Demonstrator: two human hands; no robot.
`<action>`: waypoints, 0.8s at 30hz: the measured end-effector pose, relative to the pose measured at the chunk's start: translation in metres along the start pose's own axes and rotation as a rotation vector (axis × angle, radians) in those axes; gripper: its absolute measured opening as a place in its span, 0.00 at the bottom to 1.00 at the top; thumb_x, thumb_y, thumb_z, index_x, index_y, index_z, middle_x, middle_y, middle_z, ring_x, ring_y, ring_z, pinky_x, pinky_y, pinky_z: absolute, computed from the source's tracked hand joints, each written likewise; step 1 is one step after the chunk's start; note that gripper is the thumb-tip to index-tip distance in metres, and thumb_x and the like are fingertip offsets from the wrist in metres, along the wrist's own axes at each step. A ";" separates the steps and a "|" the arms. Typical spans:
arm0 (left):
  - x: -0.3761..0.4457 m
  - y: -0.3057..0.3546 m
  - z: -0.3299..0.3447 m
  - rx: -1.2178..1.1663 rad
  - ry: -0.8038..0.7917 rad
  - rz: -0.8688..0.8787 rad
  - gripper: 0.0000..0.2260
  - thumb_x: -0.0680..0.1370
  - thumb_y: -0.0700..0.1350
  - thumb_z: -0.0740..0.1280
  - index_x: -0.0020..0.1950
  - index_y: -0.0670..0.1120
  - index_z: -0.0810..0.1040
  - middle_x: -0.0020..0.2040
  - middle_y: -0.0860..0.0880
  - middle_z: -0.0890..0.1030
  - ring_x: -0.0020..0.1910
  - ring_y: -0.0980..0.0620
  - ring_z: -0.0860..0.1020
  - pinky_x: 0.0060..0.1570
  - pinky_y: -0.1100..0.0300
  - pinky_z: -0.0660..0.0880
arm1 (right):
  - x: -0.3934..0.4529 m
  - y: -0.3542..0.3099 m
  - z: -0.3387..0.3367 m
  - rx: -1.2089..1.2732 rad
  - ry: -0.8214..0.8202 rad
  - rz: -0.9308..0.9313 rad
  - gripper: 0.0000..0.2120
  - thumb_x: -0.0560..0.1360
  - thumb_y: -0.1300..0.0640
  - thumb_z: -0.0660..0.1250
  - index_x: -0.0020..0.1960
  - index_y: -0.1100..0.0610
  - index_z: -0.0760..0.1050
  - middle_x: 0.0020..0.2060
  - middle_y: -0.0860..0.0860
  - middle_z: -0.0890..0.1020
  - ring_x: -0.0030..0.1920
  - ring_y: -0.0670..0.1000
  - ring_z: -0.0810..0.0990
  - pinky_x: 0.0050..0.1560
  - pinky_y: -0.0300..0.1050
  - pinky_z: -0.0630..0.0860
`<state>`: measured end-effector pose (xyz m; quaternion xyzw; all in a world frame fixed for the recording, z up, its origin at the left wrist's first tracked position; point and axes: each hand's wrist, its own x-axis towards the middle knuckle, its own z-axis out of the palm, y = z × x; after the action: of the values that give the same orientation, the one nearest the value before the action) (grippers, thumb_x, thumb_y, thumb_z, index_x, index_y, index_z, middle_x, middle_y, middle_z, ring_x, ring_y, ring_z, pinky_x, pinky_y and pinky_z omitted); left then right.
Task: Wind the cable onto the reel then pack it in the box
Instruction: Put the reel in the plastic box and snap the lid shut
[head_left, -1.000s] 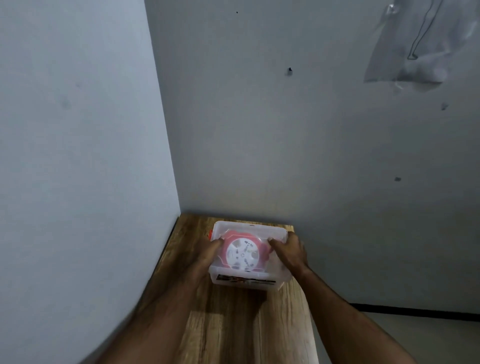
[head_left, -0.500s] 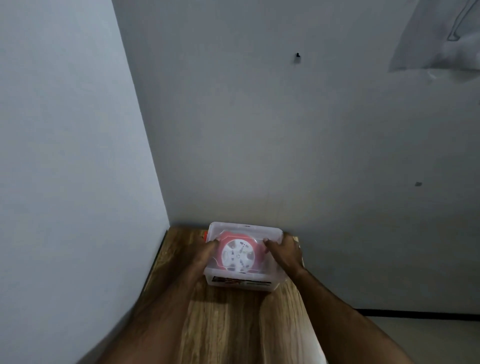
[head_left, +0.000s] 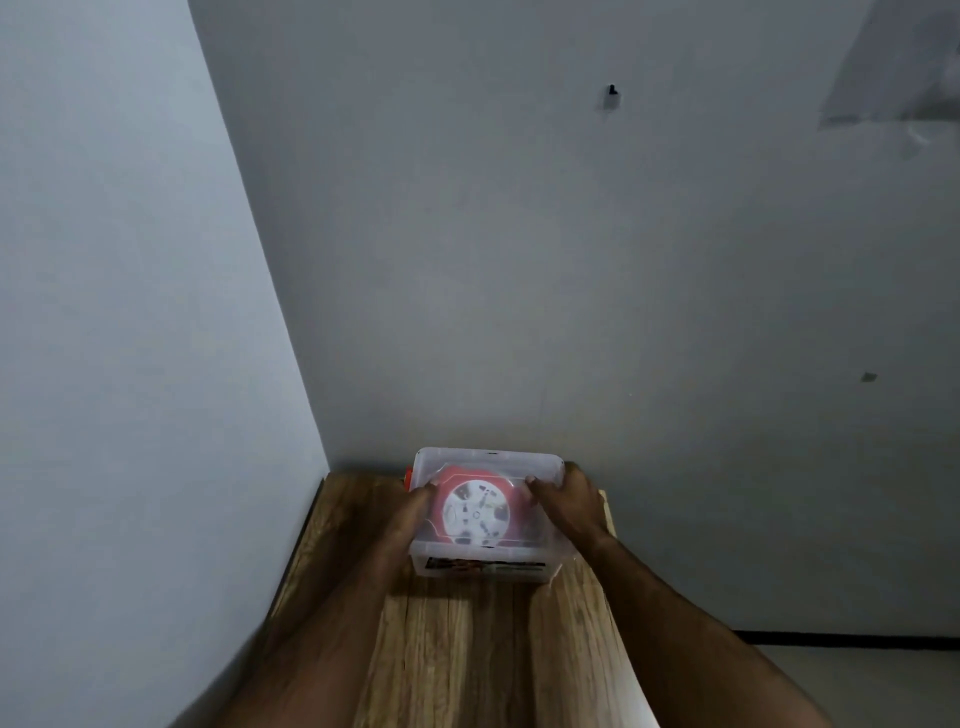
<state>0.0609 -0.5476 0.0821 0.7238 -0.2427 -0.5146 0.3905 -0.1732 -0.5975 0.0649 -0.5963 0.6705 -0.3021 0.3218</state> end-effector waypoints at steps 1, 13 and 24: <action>-0.002 0.004 -0.001 -0.006 -0.020 -0.015 0.16 0.79 0.50 0.71 0.60 0.41 0.75 0.58 0.39 0.81 0.52 0.42 0.82 0.50 0.52 0.79 | 0.001 0.000 0.001 -0.001 -0.004 -0.010 0.28 0.77 0.42 0.70 0.71 0.56 0.72 0.64 0.54 0.81 0.61 0.57 0.81 0.52 0.45 0.76; -0.003 -0.003 0.005 0.700 0.382 0.494 0.29 0.78 0.61 0.69 0.72 0.44 0.69 0.66 0.43 0.78 0.56 0.47 0.80 0.47 0.61 0.77 | -0.005 -0.008 0.004 -0.368 0.114 -0.108 0.38 0.80 0.37 0.63 0.79 0.60 0.58 0.75 0.63 0.66 0.73 0.64 0.69 0.70 0.59 0.72; 0.004 -0.038 0.035 1.206 0.026 0.846 0.41 0.74 0.73 0.32 0.79 0.49 0.26 0.82 0.42 0.41 0.82 0.45 0.50 0.81 0.46 0.51 | -0.046 0.001 0.043 -0.777 -0.099 -0.515 0.38 0.85 0.40 0.39 0.70 0.66 0.74 0.69 0.66 0.76 0.68 0.65 0.77 0.74 0.56 0.48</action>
<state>0.0278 -0.5394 0.0434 0.6632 -0.7373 -0.0885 0.0928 -0.1363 -0.5525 0.0411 -0.8332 0.5482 -0.0699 0.0208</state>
